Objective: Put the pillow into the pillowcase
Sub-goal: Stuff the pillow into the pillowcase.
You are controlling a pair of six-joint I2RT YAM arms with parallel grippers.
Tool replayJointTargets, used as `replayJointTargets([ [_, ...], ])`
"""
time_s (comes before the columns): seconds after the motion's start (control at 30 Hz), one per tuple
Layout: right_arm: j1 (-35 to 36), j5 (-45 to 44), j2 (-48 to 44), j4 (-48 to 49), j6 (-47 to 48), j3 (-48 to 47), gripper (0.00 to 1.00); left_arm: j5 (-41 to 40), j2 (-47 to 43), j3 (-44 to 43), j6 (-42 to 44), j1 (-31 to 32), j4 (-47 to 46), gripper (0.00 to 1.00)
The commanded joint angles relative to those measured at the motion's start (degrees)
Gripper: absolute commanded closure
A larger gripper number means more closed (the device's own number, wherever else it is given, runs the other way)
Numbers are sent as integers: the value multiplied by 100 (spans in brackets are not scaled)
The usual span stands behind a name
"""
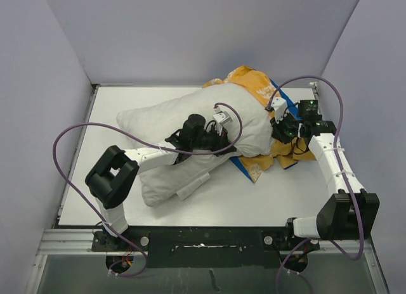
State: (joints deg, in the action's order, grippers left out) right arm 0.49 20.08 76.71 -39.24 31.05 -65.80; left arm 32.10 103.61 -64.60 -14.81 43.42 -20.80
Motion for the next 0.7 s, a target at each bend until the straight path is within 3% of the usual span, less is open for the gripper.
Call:
replayJointTargets([
  [0.0,239,2762,-152,-980,637,-995,100,263,-428,-503,152,-6,243,100],
  [0.1,639,4323,41,-1918,1092,-1842,100,53,-317,-1013,454,-45,803,100],
  [0.23,964,5131,495,-2183,895,-2309,100,-66,-179,-1460,540,-122,1029,100],
  [0.3,969,4680,655,-1755,464,-1986,100,-74,-155,-1497,481,-120,973,100],
  [0.4,891,3270,897,-787,-405,-941,100,21,-194,-1237,233,-106,552,100],
  [0.47,737,2712,1143,-634,-471,-583,100,122,-237,-1024,33,-98,115,100],
  [0.6,640,2461,1276,-713,-358,-509,100,410,-329,-857,-211,-88,-454,100],
  [0.67,633,2767,1185,-854,-271,-782,100,584,-384,-946,-346,-79,-630,100],
])
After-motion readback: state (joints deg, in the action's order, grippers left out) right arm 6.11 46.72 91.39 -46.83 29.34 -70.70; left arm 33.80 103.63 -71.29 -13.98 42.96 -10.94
